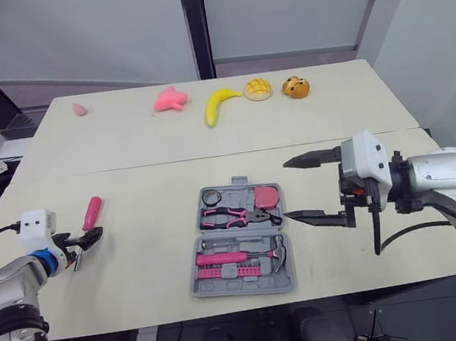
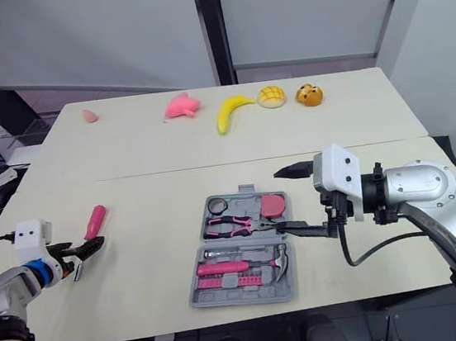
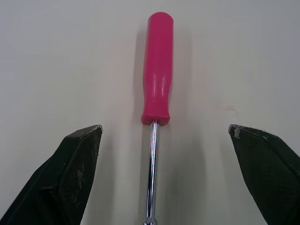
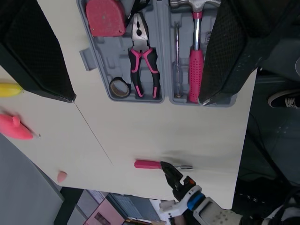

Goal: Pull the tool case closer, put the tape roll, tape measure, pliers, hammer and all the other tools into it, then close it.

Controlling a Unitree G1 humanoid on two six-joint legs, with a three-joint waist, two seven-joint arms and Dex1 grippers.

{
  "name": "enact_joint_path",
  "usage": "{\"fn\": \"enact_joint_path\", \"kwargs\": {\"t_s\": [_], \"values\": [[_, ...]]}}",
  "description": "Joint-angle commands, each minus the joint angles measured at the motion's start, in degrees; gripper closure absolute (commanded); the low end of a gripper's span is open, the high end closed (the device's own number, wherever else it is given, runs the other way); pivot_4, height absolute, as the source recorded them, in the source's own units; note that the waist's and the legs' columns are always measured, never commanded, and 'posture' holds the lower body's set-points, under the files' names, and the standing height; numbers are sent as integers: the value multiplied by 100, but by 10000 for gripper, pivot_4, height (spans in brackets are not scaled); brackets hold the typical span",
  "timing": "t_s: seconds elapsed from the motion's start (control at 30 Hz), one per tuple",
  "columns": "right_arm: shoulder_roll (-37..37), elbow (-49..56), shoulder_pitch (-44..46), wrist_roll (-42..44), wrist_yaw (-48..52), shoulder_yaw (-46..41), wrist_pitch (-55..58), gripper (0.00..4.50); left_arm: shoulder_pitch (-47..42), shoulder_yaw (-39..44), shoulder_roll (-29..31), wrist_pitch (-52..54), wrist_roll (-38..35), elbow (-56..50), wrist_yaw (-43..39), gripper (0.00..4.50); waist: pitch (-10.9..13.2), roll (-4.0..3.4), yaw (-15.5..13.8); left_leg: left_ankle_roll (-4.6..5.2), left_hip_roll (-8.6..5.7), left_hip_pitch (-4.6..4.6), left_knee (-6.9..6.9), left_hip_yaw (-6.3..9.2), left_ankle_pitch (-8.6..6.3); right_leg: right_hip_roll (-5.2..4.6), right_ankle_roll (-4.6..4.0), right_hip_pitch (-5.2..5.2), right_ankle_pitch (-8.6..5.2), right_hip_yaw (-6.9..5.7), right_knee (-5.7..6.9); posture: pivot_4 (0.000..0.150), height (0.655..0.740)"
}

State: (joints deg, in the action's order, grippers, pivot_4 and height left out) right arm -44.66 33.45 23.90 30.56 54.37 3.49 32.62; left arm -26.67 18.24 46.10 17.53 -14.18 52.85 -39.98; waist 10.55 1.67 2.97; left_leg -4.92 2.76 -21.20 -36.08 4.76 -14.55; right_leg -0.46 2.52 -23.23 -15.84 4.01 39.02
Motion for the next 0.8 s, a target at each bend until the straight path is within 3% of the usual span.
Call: {"fn": "enact_joint_path", "kwargs": {"t_s": [0.03, 0.13, 0.2, 0.6, 0.8], "values": [[126, 70, 116, -115, -139, 39, -182, 421, -339, -134, -17, -359, 207, 416, 13, 0, 0, 0, 2, 0, 0, -1, 0, 0, 0, 0, 0, 0, 0, 1, 0, 1500, 7400], [141, 50, 65, -202, -116, 81, -248, 421, -578, -237, -94, -518, 307, 748, 24, 0, 0, 0, 0, 0, 0, -3, 0, 0, 0, 0, 1, 0, 0, 0, 0, 1500, 7400], [141, 53, 24, -231, -105, 85, -255, 0, -672, -287, -133, -533, 342, 924, -1, 4084, 0, 0, 5, 0, 0, -4, 0, 0, 0, 0, 1, -1, 0, 0, 0, 1500, 7400], [188, 62, -175, -398, -159, 111, -375, 0, -628, -187, -112, -560, 260, 1034, -167, 39426, 0, 0, 12, 0, -1, -2, -1, 2, 0, -1, 2, 0, 1, 0, 3, 1500, 7400], [237, 66, -225, -471, -186, 119, -430, 0, -59, 38, -119, -271, -31, 86, -204, 39421, 0, -1, 34, 0, -1, -1, 0, 1, 0, -1, 2, -1, 1, 1, 3, 1500, 7400]]}}
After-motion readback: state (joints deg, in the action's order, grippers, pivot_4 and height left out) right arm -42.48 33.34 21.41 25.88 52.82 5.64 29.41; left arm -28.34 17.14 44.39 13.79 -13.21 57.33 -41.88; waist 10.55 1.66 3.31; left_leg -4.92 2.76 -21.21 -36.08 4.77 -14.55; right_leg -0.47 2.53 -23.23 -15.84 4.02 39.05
